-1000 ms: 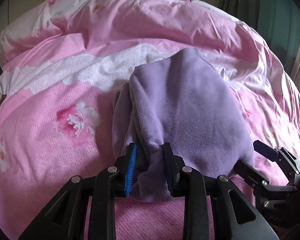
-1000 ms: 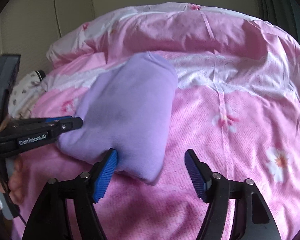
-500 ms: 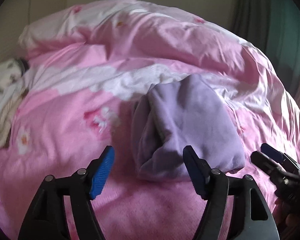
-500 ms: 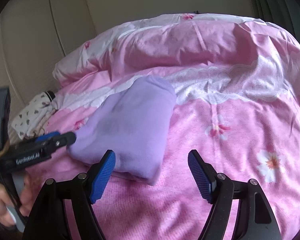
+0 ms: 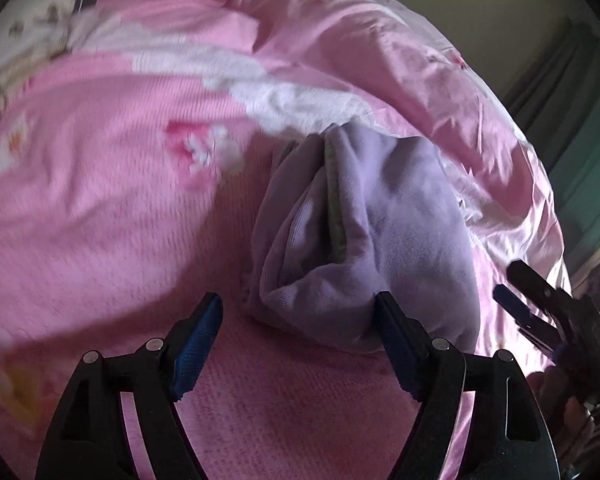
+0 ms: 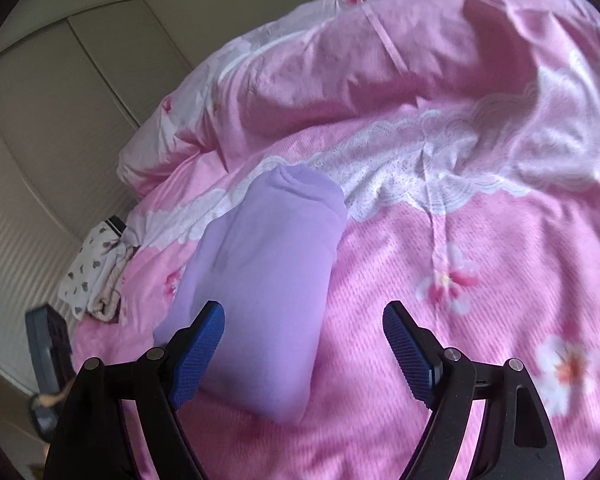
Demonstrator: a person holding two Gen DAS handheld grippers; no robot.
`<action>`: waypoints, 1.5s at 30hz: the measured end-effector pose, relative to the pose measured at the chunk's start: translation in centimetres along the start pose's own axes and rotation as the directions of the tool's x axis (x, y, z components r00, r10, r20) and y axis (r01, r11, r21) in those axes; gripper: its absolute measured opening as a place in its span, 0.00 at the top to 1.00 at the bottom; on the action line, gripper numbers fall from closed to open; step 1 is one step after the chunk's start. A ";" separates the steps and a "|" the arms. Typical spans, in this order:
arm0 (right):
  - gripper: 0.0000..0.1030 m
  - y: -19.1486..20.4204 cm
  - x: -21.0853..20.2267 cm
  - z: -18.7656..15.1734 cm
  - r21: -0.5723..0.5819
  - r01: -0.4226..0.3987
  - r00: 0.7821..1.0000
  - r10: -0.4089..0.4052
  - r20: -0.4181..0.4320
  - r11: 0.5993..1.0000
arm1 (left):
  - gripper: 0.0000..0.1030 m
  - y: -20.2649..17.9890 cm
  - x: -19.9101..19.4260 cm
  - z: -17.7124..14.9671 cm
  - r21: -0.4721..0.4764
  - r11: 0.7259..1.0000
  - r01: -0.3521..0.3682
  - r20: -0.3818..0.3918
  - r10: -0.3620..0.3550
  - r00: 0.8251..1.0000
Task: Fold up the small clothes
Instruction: 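Grasp the folded sweatshirt bundle with both tools and lift it, then carry the bundle with both tools onto the white clothes stack and release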
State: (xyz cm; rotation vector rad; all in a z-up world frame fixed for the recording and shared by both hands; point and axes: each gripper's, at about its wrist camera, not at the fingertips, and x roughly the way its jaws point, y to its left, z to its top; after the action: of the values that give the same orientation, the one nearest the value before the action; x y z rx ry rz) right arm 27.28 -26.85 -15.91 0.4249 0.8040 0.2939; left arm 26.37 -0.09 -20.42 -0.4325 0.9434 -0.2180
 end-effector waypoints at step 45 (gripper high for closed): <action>0.67 3.0 4.2 3.9 0.112 -0.277 0.955 0.286 -0.074 0.954 | 0.55 -0.7 -1.5 3.0 0.032 0.985 0.172 0.041 -0.173 0.984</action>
State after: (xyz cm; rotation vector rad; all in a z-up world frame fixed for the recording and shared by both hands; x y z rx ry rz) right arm 32.66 -23.52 -14.74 0.6271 0.8483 0.5436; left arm 28.02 0.63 -17.48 -0.4915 0.8598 -0.3775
